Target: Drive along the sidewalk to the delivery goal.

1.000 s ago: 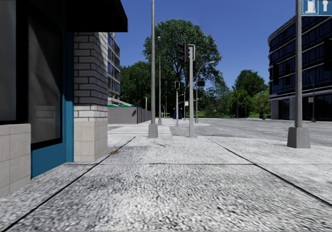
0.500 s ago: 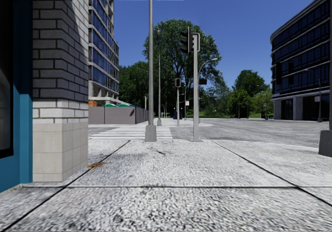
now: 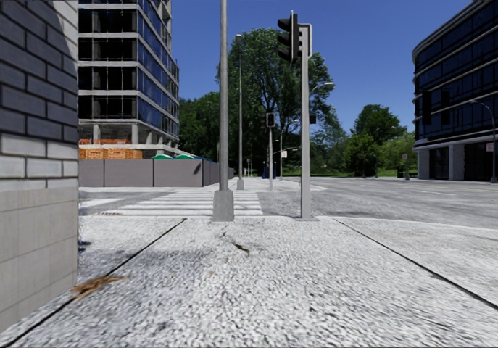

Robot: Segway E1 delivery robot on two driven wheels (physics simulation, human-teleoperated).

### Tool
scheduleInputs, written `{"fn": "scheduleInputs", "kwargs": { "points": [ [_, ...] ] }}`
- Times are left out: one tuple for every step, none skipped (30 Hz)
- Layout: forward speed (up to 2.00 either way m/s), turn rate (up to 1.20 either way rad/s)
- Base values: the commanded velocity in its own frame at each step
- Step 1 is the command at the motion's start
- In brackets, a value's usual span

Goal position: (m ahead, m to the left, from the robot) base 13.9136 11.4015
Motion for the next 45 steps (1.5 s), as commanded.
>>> {"fn": "scheduleInputs", "kwargs": {
  "points": [
    [2.00, 0.36],
    [2.00, 0.36],
    [2.00, 0.37],
    [2.00, 0.38],
    [2.00, 0.38],
    [2.00, 0.38],
    [2.00, 0.38],
    [2.00, 0.40],
    [2.00, 0.44],
    [2.00, 0.44],
    [2.00, 0.46],
    [2.00, 0.47],
    [2.00, 0.47],
    [2.00, 0.47],
    [2.00, 0.47],
    [2.00, 0.47],
    [2.00, 0.47],
    [2.00, 0.47],
    [2.00, 0.47],
    [2.00, 0.47],
    [2.00, 0.47],
    [2.00, 0.47],
    [2.00, 0.47],
    [2.00, 0.47],
    [2.00, 0.47],
    [2.00, 0.47],
    [2.00, 0.47],
    [2.00, 0.47],
    [2.00, 0.47],
    [2.00, 0.47],
    [2.00, 0.47],
    [2.00, 0.47],
    [2.00, 0.47],
    [2.00, 0.47],
    [2.00, 0.34],
    [2.00, 0.00],
    [2.00, 0.00],
    [2.00, 0.00],
    [2.00, 0.00],
    [2.00, 0.00],
    [2.00, 0.00],
    [2.00, 0.00],
    [2.00, 0.00],
    [2.00, 0.00],
    [2.00, 0.00]
  ]
}}
